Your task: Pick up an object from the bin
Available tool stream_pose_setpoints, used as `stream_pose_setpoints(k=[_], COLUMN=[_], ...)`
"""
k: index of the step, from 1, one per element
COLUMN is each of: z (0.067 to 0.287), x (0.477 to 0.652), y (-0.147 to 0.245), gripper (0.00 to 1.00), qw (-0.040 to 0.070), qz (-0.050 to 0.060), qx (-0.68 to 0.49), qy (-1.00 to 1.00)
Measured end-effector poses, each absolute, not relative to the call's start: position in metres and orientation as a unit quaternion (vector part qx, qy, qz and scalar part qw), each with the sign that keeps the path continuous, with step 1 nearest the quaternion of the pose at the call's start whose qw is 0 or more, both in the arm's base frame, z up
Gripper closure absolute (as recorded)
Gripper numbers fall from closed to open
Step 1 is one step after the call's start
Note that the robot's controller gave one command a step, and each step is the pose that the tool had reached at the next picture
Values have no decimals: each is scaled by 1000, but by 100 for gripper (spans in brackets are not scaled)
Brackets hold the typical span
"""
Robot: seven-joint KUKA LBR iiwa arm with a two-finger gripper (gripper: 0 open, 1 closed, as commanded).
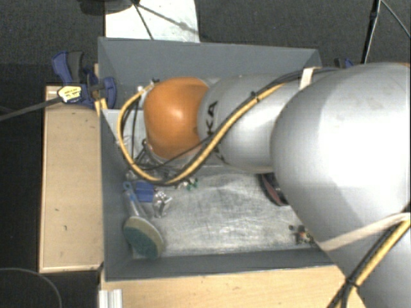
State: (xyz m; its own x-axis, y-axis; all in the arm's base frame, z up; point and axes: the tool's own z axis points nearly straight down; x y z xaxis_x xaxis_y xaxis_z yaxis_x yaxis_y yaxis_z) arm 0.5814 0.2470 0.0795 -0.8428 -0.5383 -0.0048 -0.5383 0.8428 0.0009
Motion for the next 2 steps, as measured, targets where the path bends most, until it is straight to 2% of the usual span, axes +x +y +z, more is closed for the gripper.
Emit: stream_pose_setpoints(k=[1, 2], z=[82, 216], x=[582, 563], y=[246, 228], gripper=[100, 100], qw=[3, 6], qz=[1, 0], qx=[-279, -324], qy=[960, 946])
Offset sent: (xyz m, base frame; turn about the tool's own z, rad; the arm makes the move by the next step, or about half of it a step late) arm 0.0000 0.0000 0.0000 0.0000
